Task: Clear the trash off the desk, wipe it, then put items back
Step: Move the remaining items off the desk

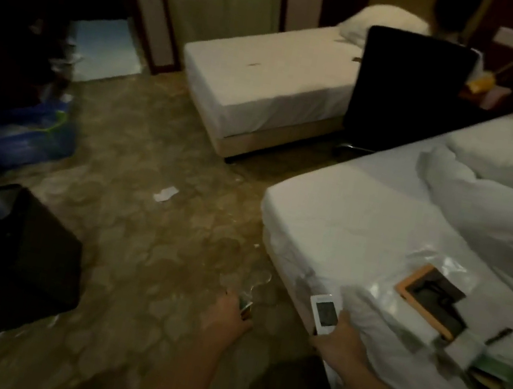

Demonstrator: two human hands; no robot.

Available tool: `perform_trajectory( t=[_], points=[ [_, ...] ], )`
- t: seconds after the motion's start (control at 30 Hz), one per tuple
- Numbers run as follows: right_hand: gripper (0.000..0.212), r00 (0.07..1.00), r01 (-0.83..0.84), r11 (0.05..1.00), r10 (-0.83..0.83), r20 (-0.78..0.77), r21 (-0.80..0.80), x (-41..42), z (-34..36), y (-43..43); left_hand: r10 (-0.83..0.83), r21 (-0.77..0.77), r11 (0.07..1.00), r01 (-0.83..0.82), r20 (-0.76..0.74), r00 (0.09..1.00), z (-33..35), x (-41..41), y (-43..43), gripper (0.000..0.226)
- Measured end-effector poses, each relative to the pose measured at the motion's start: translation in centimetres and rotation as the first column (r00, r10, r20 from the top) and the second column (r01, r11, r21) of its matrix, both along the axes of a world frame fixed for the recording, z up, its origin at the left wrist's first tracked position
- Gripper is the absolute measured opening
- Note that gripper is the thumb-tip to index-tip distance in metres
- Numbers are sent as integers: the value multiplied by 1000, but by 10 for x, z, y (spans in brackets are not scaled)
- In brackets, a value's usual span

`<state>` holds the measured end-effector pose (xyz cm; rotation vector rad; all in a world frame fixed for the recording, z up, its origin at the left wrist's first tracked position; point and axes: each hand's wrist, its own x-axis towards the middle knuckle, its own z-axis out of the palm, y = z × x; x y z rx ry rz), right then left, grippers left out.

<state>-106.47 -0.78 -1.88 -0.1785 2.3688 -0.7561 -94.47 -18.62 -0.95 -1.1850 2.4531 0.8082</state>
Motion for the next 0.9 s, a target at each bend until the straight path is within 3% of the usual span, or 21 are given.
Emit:
perform_trajectory(
  t=[0.17, 0.3, 0.37, 0.53, 0.7, 0.9],
  points=[
    [79, 977, 191, 979, -196, 87, 66, -51, -21, 8, -226, 37, 974, 224, 54, 973, -21, -99, -6, 71],
    [87, 938, 315, 941, -328, 114, 122, -111, -34, -8, -383, 91, 919, 384, -29, 923, -43, -186, -26, 65],
    [84, 894, 414, 899, -431, 123, 143, -136, -38, -20, -442, 133, 885, 446, -61, 895, -52, -224, -43, 62],
    [64, 777, 591, 792, -610, 158, 154, -202, -35, -48, -669, 79, 743, 665, 67, 740, -58, -325, -84, 72],
    [80, 730, 639, 742, -668, 145, 200, -248, -35, -56, -767, 97, 640, 762, 134, 627, -59, -402, -79, 80],
    [67, 603, 762, 625, -780, 165, 171, -303, -43, -37, -815, 134, 579, 804, 123, 566, -71, -474, -37, 75]
  ],
)
